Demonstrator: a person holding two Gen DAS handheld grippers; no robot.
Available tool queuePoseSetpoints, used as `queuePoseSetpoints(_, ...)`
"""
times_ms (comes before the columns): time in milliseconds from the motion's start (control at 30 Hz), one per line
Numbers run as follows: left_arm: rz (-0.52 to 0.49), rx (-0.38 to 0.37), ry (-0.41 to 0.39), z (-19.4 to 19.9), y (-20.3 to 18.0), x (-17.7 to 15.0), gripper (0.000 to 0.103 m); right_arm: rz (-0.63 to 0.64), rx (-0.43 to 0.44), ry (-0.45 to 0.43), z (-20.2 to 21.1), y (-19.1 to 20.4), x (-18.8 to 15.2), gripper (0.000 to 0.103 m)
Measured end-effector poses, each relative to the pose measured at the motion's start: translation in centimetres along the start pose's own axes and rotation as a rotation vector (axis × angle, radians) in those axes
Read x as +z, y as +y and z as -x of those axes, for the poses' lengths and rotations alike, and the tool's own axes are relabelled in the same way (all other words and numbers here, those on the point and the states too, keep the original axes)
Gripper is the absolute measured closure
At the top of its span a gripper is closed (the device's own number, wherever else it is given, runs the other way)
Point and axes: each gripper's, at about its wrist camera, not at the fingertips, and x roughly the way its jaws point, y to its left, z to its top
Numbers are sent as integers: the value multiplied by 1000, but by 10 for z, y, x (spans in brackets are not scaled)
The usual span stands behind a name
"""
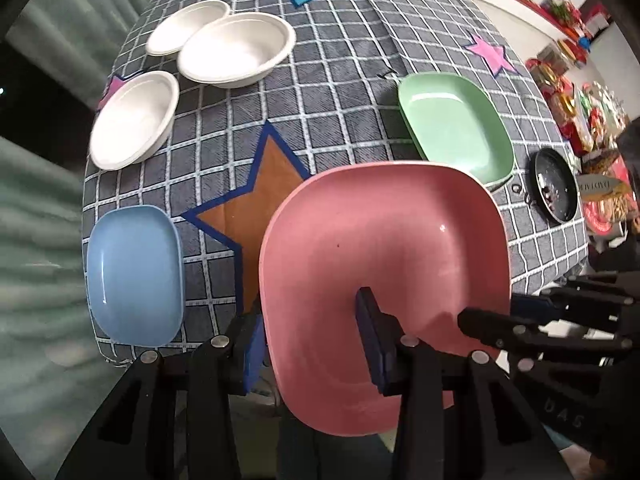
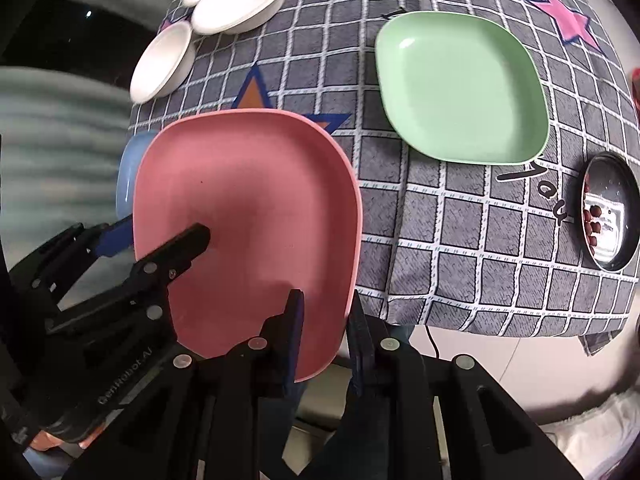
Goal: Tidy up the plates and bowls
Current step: 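Carry the pink plate with both grippers onto the blue plate and open them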
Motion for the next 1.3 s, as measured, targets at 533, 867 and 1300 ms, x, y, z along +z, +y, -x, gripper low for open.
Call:
queuePoseSetpoints(533,7,11,-25,5,125,25,57,31,-17,-13,-25,115,49,80)
queuePoseSetpoints(867,19,33,29,-13,196,26,57,17,15,19,-61,172,77,79)
queuePoseSetpoints(1300,-1,28,133,-53,230,23,57,-23,7,129,-115,195,96,79)
